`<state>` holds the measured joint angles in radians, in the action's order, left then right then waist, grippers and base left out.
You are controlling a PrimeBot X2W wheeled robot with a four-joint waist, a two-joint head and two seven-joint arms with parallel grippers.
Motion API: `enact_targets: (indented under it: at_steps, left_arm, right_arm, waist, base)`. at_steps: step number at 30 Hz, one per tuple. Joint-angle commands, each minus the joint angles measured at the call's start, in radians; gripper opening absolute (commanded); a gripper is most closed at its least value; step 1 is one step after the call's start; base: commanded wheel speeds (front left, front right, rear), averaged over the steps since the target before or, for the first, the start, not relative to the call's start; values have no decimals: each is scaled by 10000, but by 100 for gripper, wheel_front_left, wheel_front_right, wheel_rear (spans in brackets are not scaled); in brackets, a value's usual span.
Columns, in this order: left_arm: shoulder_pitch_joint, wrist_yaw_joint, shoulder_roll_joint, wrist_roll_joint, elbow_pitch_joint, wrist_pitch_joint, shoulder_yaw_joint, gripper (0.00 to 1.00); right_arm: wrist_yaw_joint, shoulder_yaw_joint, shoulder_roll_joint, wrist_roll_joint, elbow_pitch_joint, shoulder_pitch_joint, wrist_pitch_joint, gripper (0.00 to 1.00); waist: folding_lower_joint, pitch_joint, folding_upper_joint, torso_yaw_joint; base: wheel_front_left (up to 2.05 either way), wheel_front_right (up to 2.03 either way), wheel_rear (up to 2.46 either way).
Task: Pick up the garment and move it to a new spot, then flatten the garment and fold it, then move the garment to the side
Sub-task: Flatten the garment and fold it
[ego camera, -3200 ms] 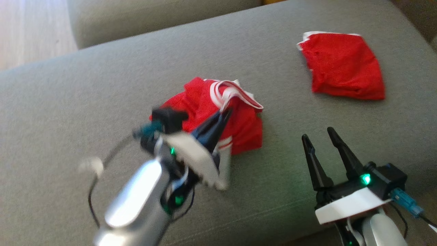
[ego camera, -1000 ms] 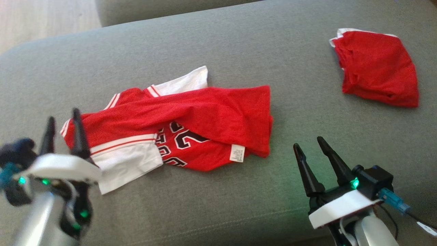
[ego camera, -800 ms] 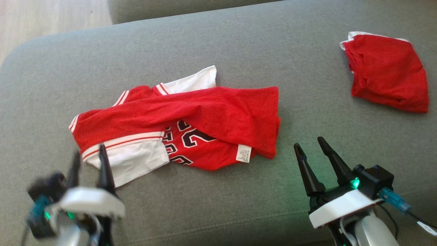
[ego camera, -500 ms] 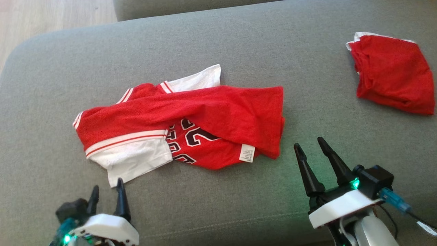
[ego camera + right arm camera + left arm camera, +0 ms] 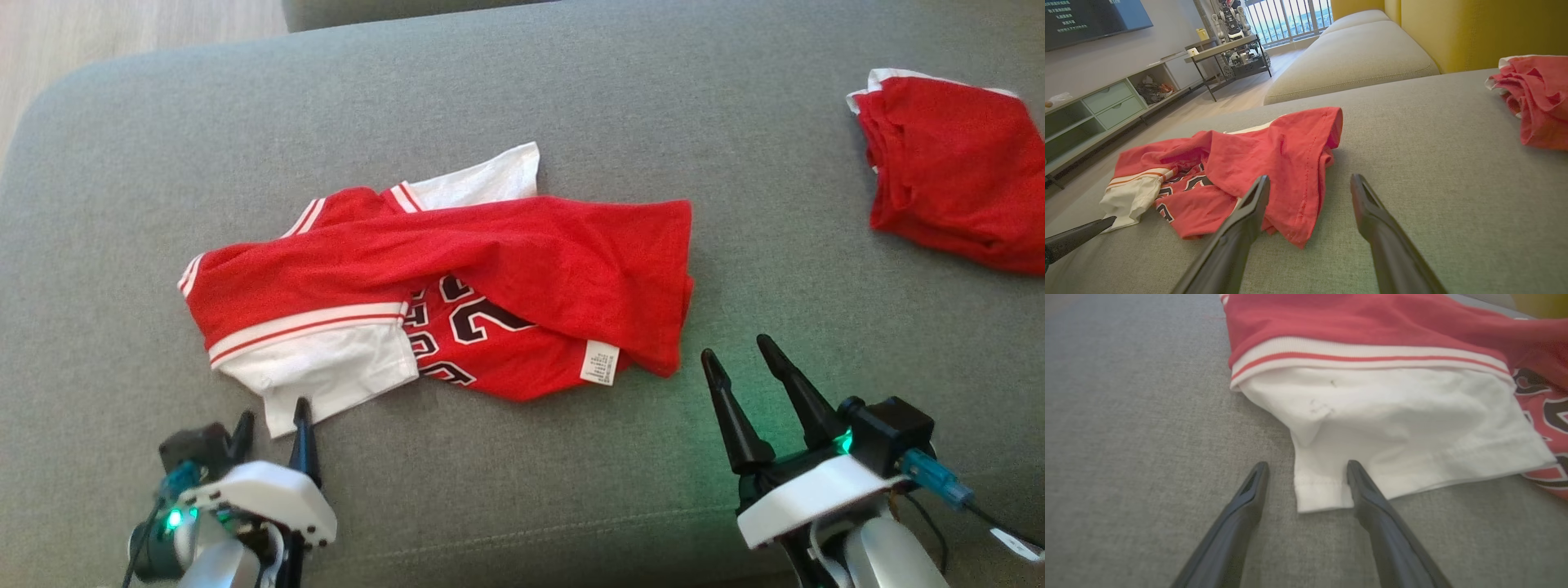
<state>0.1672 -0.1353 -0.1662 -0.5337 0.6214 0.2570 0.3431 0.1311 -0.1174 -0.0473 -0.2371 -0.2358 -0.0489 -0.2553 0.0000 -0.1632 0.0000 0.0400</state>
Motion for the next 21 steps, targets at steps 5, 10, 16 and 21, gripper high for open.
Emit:
enact_targets:
  at_steps: [5,10,16,21]
  left_arm:
    - [587,220,32,-40,451,6,-177,100]
    - [807,106,36,126,1000,-115,-10,100]
    - [549,-474,60,273,1141,-649,174,100]
    - [-254,-831,143,316,285,-1060,409,20]
  right_arm:
    - [-4,-189,-29,65,248,-365,-65,100]
    - [-4,-237,-29,30,226,-445,-65,100]
    - [-4,-198,-29,-27,227,-559,-65,100]
    - [-4,-130,-29,-51,217,-507,-65,100]
  waist:
    - [0,-108,0,-57]
    - [0,-205,0,-51]
    - [0,-290,0,77]
    - [0,-256,0,103]
  base:
    - [0,0,0]
    - [0,0,0]
    - [0,0,0]
    - [0,0,0]
